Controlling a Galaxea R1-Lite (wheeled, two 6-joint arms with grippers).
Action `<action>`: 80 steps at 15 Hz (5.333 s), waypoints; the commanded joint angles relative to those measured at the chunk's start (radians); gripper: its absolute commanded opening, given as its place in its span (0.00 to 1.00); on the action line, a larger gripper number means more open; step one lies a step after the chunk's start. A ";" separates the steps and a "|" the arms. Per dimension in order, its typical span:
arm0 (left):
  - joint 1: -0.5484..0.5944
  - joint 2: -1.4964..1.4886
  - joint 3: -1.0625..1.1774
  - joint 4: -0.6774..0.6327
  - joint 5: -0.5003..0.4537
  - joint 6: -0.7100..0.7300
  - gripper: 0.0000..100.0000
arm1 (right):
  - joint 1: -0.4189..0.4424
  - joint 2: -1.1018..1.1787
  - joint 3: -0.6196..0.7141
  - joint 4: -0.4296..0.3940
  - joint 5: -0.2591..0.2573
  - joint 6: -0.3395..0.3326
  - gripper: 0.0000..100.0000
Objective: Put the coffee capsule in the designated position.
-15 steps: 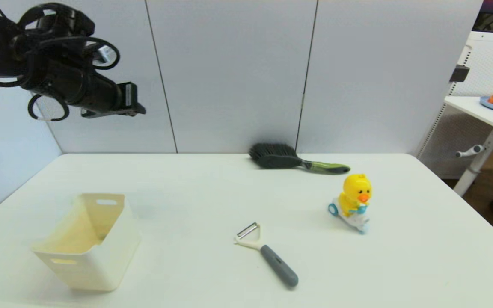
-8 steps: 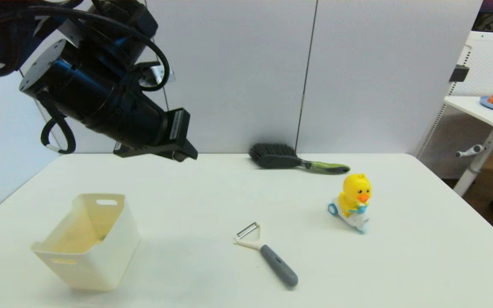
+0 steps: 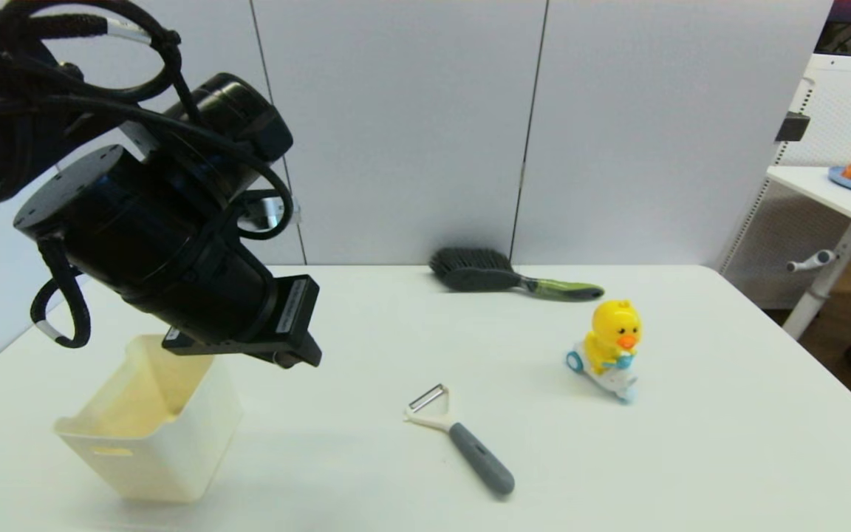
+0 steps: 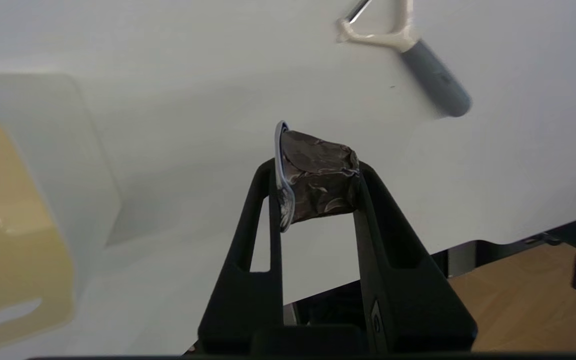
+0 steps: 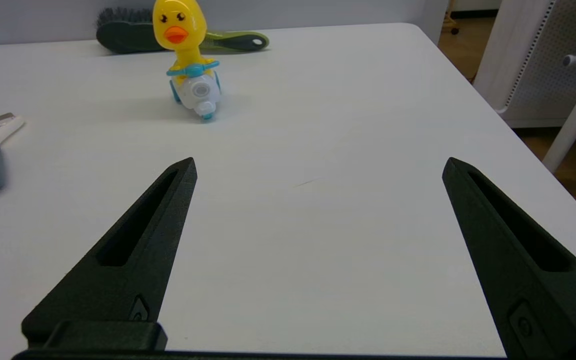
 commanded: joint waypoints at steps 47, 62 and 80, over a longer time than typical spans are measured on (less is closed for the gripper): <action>0.195 -0.638 0.551 -1.109 0.266 0.599 1.00 | 0.000 0.001 0.000 0.000 0.000 0.001 1.00; 0.627 -1.718 1.686 -1.084 0.032 0.519 1.00 | 0.000 0.001 0.000 0.000 0.000 0.001 1.00; 0.627 -1.718 1.694 -1.106 0.068 0.413 1.00 | -0.001 0.001 0.000 0.000 -0.003 0.007 1.00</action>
